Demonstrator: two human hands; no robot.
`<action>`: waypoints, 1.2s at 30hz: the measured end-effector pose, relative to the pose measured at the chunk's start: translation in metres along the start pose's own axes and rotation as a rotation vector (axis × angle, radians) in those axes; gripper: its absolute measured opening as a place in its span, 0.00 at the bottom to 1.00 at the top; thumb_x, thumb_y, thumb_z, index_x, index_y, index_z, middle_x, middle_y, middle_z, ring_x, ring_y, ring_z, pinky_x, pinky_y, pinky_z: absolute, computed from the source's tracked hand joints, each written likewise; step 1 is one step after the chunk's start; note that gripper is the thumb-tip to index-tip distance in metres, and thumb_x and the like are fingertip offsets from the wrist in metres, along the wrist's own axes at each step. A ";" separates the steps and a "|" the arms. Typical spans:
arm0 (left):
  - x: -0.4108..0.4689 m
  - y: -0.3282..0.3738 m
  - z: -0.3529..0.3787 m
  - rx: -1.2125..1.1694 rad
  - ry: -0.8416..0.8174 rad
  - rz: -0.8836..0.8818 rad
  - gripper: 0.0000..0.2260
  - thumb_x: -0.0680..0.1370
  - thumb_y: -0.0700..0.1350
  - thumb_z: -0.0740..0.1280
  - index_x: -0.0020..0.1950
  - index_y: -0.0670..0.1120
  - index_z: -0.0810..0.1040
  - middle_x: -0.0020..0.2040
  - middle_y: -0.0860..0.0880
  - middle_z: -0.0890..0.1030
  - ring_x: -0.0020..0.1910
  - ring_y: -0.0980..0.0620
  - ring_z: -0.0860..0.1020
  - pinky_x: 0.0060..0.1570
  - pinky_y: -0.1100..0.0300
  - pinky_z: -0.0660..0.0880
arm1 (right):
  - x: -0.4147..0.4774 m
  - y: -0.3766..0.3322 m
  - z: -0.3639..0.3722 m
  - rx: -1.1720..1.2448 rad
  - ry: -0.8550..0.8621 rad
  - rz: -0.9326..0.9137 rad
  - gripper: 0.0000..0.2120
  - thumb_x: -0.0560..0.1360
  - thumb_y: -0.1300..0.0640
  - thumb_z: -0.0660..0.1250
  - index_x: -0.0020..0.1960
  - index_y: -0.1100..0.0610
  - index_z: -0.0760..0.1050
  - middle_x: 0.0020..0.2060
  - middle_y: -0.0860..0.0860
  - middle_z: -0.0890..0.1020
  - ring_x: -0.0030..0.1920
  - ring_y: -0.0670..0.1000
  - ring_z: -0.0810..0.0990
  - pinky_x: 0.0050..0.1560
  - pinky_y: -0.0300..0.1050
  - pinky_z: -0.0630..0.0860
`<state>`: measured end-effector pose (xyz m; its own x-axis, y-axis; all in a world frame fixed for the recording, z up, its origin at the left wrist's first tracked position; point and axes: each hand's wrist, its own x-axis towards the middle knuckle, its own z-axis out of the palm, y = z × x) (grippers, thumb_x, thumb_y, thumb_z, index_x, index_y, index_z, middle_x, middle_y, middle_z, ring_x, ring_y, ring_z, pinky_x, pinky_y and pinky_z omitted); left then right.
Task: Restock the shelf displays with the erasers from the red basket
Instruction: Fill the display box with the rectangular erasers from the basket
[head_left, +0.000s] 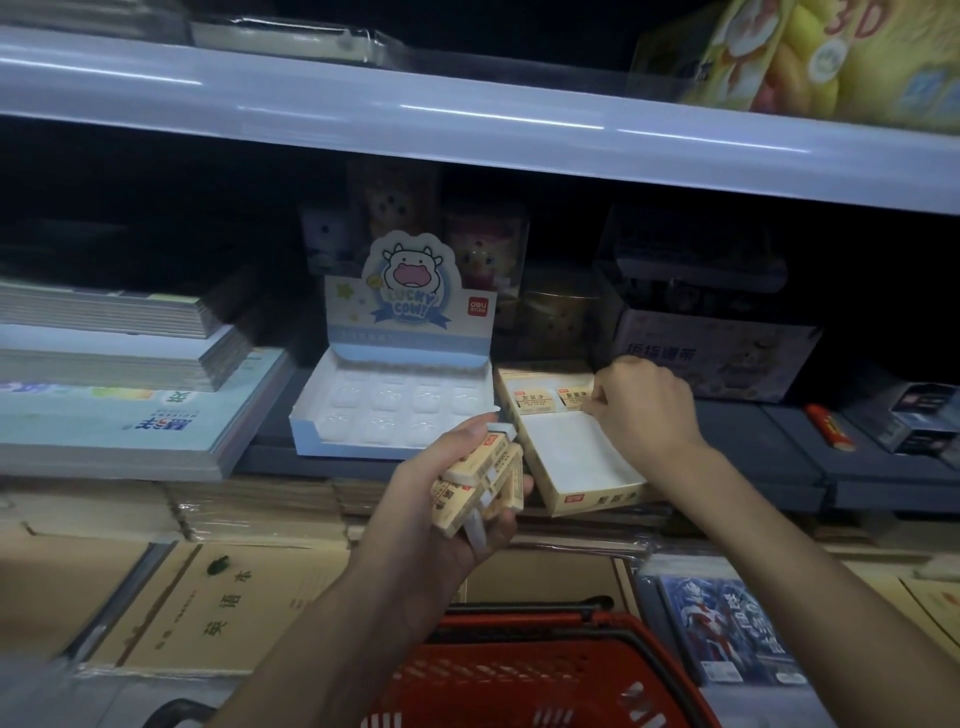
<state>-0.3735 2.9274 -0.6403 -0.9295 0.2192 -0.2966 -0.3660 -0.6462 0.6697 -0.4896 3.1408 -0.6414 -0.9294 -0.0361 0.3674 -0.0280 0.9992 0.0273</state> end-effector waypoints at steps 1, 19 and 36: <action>-0.001 0.000 0.000 -0.004 0.005 0.004 0.13 0.79 0.47 0.71 0.61 0.45 0.85 0.51 0.38 0.85 0.38 0.48 0.84 0.31 0.61 0.79 | -0.001 -0.001 0.000 0.011 -0.016 0.006 0.07 0.79 0.54 0.69 0.47 0.57 0.83 0.47 0.54 0.79 0.46 0.60 0.81 0.44 0.51 0.77; 0.002 0.005 -0.001 -0.017 0.056 0.083 0.11 0.80 0.50 0.72 0.57 0.44 0.85 0.44 0.45 0.84 0.36 0.52 0.80 0.32 0.62 0.76 | -0.036 -0.079 -0.093 0.851 -0.551 -0.057 0.17 0.70 0.37 0.76 0.42 0.51 0.88 0.41 0.50 0.87 0.37 0.44 0.81 0.37 0.43 0.77; 0.002 0.006 -0.008 -0.021 0.054 0.009 0.13 0.77 0.48 0.73 0.60 0.48 0.86 0.42 0.42 0.82 0.32 0.53 0.76 0.25 0.68 0.70 | -0.002 -0.033 -0.084 1.448 -0.506 0.410 0.09 0.83 0.65 0.64 0.62 0.61 0.75 0.57 0.63 0.81 0.48 0.60 0.88 0.46 0.54 0.86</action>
<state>-0.3774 2.9180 -0.6425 -0.9289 0.1740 -0.3270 -0.3560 -0.6631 0.6585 -0.4554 3.1064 -0.5646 -0.9747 -0.0588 -0.2155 0.2076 0.1188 -0.9710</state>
